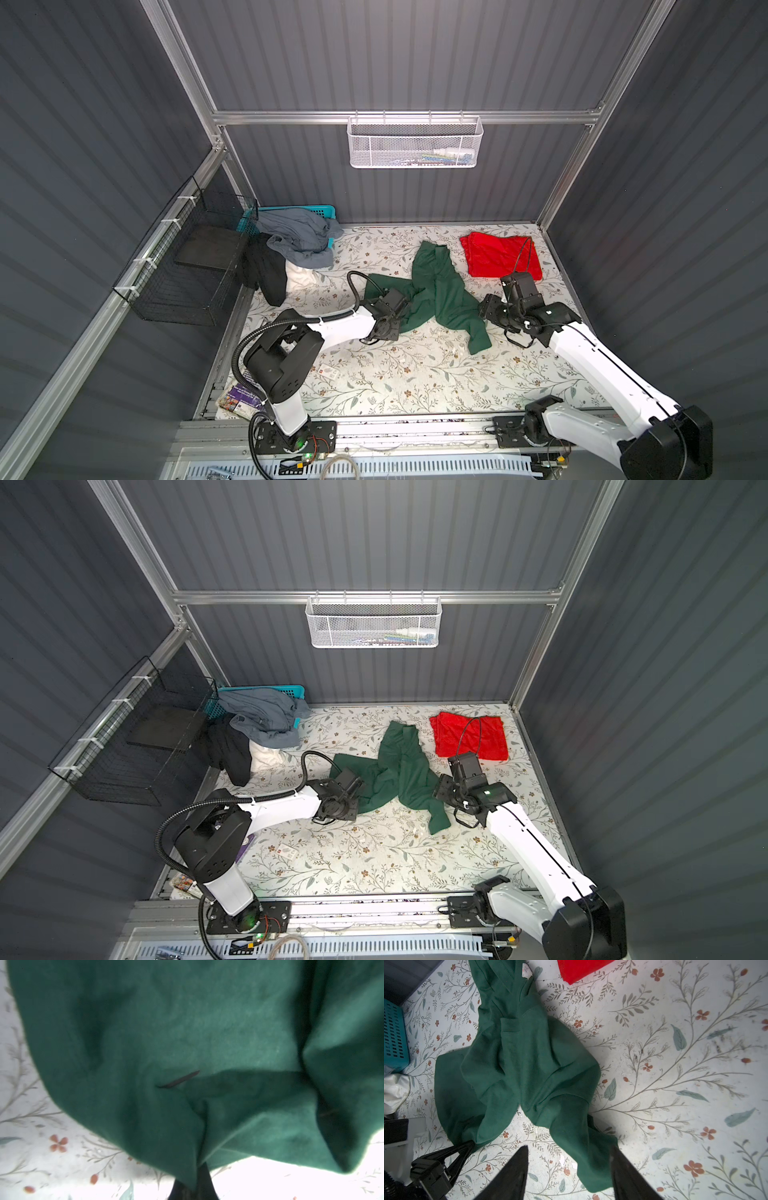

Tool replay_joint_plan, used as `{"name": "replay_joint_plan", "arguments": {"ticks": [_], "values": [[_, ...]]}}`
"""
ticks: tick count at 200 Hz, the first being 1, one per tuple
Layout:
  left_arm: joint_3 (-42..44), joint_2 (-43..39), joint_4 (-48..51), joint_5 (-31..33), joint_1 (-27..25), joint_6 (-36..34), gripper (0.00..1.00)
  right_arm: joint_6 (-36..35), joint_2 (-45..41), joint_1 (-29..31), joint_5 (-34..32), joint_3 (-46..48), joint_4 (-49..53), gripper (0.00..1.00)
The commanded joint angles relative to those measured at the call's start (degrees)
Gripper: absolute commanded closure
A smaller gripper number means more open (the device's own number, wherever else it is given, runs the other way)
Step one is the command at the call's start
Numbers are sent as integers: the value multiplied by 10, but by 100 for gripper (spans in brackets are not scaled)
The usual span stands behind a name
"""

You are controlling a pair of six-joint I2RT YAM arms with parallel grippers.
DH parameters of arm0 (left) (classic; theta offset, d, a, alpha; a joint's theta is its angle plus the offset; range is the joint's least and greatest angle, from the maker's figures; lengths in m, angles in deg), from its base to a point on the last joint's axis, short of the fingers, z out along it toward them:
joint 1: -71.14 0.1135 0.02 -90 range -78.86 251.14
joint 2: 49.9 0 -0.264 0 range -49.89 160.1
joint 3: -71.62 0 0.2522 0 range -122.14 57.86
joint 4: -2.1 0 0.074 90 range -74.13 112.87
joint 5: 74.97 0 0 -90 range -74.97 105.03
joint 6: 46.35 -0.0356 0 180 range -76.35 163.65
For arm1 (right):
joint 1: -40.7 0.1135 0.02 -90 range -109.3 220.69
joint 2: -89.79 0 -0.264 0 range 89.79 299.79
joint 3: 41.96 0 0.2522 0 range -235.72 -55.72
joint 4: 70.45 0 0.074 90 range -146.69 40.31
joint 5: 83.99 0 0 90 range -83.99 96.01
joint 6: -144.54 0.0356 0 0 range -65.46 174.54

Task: Fold and stack the t-shirts

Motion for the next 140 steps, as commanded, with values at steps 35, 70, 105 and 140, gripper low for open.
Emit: {"name": "replay_joint_plan", "arguments": {"ticks": [35, 70, 105, 140], "values": [[-66, -129, 125, 102, 10, -16, 100, -30, 40, -2, 15, -29, 1, 34], [-88, -192, 201, 153, 54, -10, 100, -46, 100, 14, 22, -83, -15, 30], [-54, -245, 250, 202, 115, 16, 100, -67, 197, 43, 25, -172, -36, 29], [-32, -259, 259, 210, 121, 24, 100, -80, 320, 74, 28, -280, -53, 28]]}}
